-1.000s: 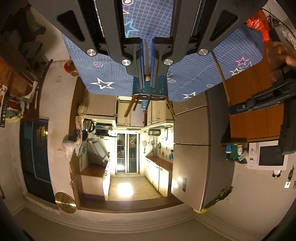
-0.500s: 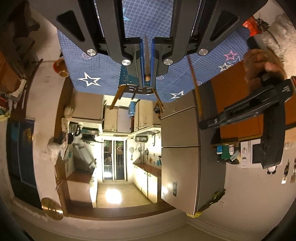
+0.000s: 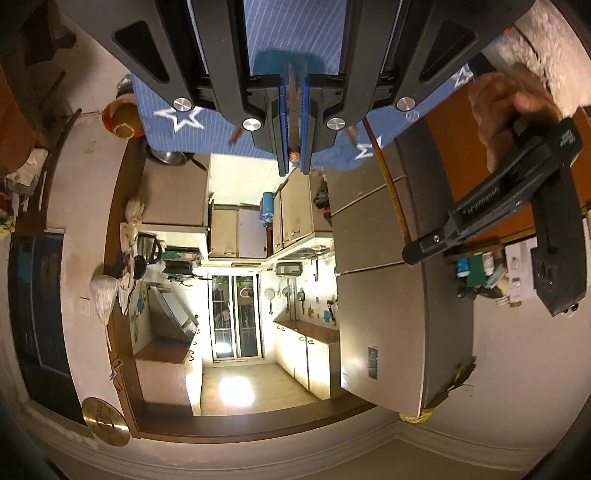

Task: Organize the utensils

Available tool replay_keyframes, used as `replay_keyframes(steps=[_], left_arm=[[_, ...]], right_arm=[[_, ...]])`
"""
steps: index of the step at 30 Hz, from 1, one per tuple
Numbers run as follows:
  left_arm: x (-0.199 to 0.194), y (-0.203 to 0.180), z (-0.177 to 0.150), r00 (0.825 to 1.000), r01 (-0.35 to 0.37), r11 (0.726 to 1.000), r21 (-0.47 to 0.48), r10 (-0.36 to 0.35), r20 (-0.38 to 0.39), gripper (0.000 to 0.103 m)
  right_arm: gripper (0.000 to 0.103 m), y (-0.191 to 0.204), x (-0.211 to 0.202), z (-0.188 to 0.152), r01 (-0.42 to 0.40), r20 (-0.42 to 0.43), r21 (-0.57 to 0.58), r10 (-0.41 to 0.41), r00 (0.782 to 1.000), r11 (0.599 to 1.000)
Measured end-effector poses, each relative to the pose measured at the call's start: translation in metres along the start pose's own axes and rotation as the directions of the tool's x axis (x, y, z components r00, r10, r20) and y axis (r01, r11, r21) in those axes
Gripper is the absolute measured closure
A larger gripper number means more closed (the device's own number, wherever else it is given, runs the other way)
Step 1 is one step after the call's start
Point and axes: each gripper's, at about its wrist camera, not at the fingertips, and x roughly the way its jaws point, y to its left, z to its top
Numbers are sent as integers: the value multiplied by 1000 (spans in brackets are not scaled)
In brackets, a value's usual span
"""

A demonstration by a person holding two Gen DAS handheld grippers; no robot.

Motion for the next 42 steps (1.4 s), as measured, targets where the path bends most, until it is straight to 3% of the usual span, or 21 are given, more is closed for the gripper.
replay_keyframes(steps=[10, 20, 21, 22, 23, 24, 34, 37, 40, 42], left_arm=[[71, 16, -27, 996, -53, 999, 6, 53, -78, 98], [112, 28, -78, 975, -59, 998, 3, 58, -216, 97], [115, 28, -81, 969, -65, 998, 8, 65, -237, 96], [115, 29, -82, 967, -74, 997, 10, 74, -242, 87], [114, 31, -82, 966, -82, 997, 9, 82, -243, 69], [112, 33, -81, 969, -85, 996, 4, 83, -234, 63], [80, 57, -71, 973, -150, 987, -55, 138, -186, 62], [46, 67, -76, 973, -186, 978, -91, 170, -156, 51], [15, 66, -87, 960, -245, 966, -77, 231, -156, 46], [-8, 60, -98, 951, -275, 960, -51, 264, -164, 38]], right_arm=[[96, -19, 84, 21, 59, 17, 25, -59, 998, 998], [96, -32, 148, -10, 60, -119, 43, -54, 991, 997], [95, -32, 151, -14, 70, -124, 33, -65, 990, 997], [94, -31, 155, -17, 76, -137, 26, -72, 988, 997], [89, -32, 157, -19, 75, -144, 36, -69, 987, 997], [86, -32, 157, -21, 76, -140, 42, -69, 988, 996], [86, -38, 124, -28, 89, -71, 30, -87, 994, 996], [71, -30, 94, -44, 92, -33, -13, -92, 995, 996], [55, -17, 56, -69, 91, 7, -55, -90, 996, 994], [24, -4, 26, -90, 97, 39, -86, -94, 995, 992]])
